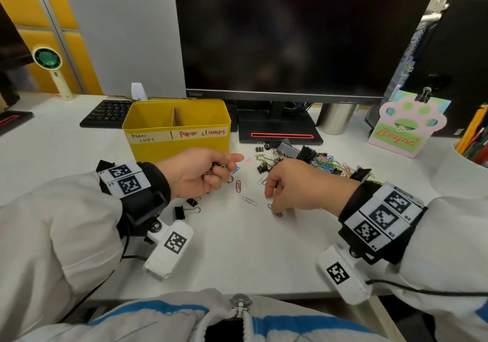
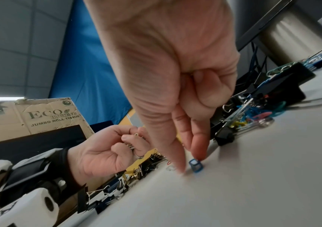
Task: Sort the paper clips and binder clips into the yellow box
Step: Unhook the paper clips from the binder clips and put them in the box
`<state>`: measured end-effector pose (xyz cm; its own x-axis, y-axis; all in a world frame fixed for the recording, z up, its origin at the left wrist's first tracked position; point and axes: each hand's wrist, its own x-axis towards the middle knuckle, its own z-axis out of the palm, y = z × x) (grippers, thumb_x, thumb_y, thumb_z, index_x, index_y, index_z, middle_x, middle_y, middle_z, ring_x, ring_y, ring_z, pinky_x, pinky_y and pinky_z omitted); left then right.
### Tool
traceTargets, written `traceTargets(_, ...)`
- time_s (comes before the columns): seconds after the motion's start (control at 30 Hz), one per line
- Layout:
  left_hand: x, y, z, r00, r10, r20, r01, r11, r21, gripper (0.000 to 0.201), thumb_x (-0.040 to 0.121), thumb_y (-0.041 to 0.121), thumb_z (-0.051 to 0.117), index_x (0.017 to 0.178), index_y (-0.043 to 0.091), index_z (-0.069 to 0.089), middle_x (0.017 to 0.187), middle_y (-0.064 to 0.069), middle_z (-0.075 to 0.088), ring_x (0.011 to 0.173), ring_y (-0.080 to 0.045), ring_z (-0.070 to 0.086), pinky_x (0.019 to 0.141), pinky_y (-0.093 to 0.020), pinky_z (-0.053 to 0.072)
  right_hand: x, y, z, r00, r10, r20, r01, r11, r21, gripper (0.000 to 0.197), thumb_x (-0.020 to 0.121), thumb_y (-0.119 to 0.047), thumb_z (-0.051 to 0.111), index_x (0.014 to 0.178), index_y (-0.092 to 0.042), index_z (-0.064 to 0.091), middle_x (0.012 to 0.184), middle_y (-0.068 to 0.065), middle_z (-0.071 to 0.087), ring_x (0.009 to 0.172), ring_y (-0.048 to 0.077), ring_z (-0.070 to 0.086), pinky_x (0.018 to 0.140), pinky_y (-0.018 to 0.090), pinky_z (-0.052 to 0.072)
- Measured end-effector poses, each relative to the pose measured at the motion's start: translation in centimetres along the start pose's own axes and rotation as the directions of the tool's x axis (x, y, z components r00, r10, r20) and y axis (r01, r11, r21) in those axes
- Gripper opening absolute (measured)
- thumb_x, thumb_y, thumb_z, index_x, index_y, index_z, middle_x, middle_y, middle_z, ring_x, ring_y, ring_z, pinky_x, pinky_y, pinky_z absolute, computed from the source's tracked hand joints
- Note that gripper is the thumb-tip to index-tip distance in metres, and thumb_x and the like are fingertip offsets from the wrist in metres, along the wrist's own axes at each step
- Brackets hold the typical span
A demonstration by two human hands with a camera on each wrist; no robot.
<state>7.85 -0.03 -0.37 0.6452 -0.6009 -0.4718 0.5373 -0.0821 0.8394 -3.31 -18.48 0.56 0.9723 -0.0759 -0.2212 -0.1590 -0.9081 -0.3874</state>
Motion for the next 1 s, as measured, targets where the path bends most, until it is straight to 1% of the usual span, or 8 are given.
traceTargets(0.23, 0.2, 0.2, 0.5, 1.000, -0.021, 0.011, 0.022, 0.998, -0.059, 0.017, 0.102, 0.020, 0.048, 0.101, 0.010, 0.062, 0.068, 0.003, 0.047, 0.051, -0.004, 0.033, 0.033, -0.011, 0.025, -0.3, 0.2, 0.1, 0.995, 0.069, 0.069, -0.074, 0.995, 0.066, 0.031, 0.059, -0.019, 0.095, 0.084, -0.018, 0.077, 0.078, -0.002, 0.074, 0.077, 0.021, 0.071, 0.076, 0.039, 0.060)
traceTargets(0.57, 0.6, -0.9, 0.7, 0.992, 0.120, -0.039, -0.099, 0.932, 0.349, 0.023, 0.095, 0.030, 0.065, 0.104, 0.009, 0.070, 0.070, 0.001, 0.049, 0.049, -0.006, 0.035, 0.037, -0.014, 0.024, -0.6, -0.5, 1.3, 0.988, 0.027, 0.151, -0.032, 0.999, 0.034, 0.014, 0.072, -0.015, 0.081, 0.084, -0.011, 0.075, 0.070, -0.003, 0.067, 0.062, 0.013, 0.059, 0.057, 0.023, 0.047)
traceTargets(0.63, 0.5, -0.9, 0.6, 0.985, 0.166, -0.043, -0.133, 0.897, 0.421, 0.025, 0.098, 0.031, 0.061, 0.103, 0.009, 0.072, 0.071, 0.001, 0.049, 0.051, -0.007, 0.035, 0.039, -0.016, 0.024, -0.4, -0.3, 1.3, 0.985, 0.029, 0.167, -0.069, 0.969, 0.236, 0.007, 0.078, -0.010, 0.074, 0.079, -0.004, 0.071, 0.068, 0.005, 0.065, 0.053, 0.013, 0.054, 0.049, 0.022, 0.043)
traceTargets(0.67, 0.5, -0.9, 0.5, 0.981, 0.189, -0.048, -0.147, 0.878, 0.455, 0.026, 0.100, 0.031, 0.058, 0.103, 0.010, 0.073, 0.072, 0.002, 0.050, 0.052, -0.008, 0.035, 0.040, -0.017, 0.024, -0.3, -0.2, 1.0, 0.982, 0.039, 0.183, -0.119, 0.884, 0.453, 0.007, 0.081, -0.005, 0.068, 0.076, -0.002, 0.065, 0.064, 0.007, 0.059, 0.045, 0.012, 0.045, 0.043, 0.020, 0.034)
traceTargets(0.73, 0.5, -0.6, 0.5, 0.973, 0.221, -0.065, -0.164, 0.863, 0.478, 0.030, 0.104, 0.031, 0.050, 0.103, 0.013, 0.073, 0.071, 0.003, 0.049, 0.052, -0.008, 0.035, 0.040, -0.018, 0.025, 0.2, 0.2, 0.2, 0.969, 0.022, 0.245, -0.226, 0.473, 0.852, 0.014, 0.080, 0.000, 0.053, 0.070, -0.008, 0.051, 0.063, 0.003, 0.042, 0.040, 0.008, 0.026, 0.041, 0.019, 0.014)
traceTargets(0.83, 0.7, 0.0, 0.5, 0.975, 0.199, -0.103, -0.142, 0.904, 0.403, 0.031, 0.108, 0.026, 0.042, 0.111, 0.011, 0.069, 0.064, 0.003, 0.045, 0.047, -0.006, 0.037, 0.038, -0.017, 0.026, 0.6, 0.6, -1.1, 0.964, -0.096, 0.247, -0.255, -0.086, 0.963, 0.005, 0.071, -0.013, 0.043, 0.066, -0.015, 0.042, 0.071, 0.002, 0.039, 0.049, 0.010, 0.027, 0.042, 0.019, 0.015)
traceTargets(0.9, 0.9, 0.1, 0.5, 0.978, 0.183, -0.097, -0.132, 0.911, 0.391, 0.028, 0.108, 0.020, 0.041, 0.116, 0.010, 0.066, 0.066, 0.002, 0.047, 0.047, -0.007, 0.039, 0.036, -0.016, 0.027, 0.7, 0.7, -1.4, 0.967, -0.111, 0.228, -0.245, -0.183, 0.952, 0.009, 0.069, -0.021, 0.041, 0.066, -0.013, 0.044, 0.074, 0.004, 0.042, 0.053, 0.013, 0.035, 0.038, 0.018, 0.024)
traceTargets(1.0, 1.4, 0.0, 0.2, 0.976, 0.216, -0.033, -0.172, 0.852, 0.494, 0.028, 0.107, 0.019, 0.043, 0.113, 0.014, 0.069, 0.072, 0.000, 0.052, 0.050, -0.009, 0.037, 0.038, -0.018, 0.026, 1.1, 0.2, -1.2, 0.970, -0.011, 0.243, -0.243, -0.063, 0.968, 0.025, 0.081, -0.031, 0.050, 0.066, -0.011, 0.055, 0.068, 0.005, 0.051, 0.049, 0.013, 0.040, 0.036, 0.017, 0.027)
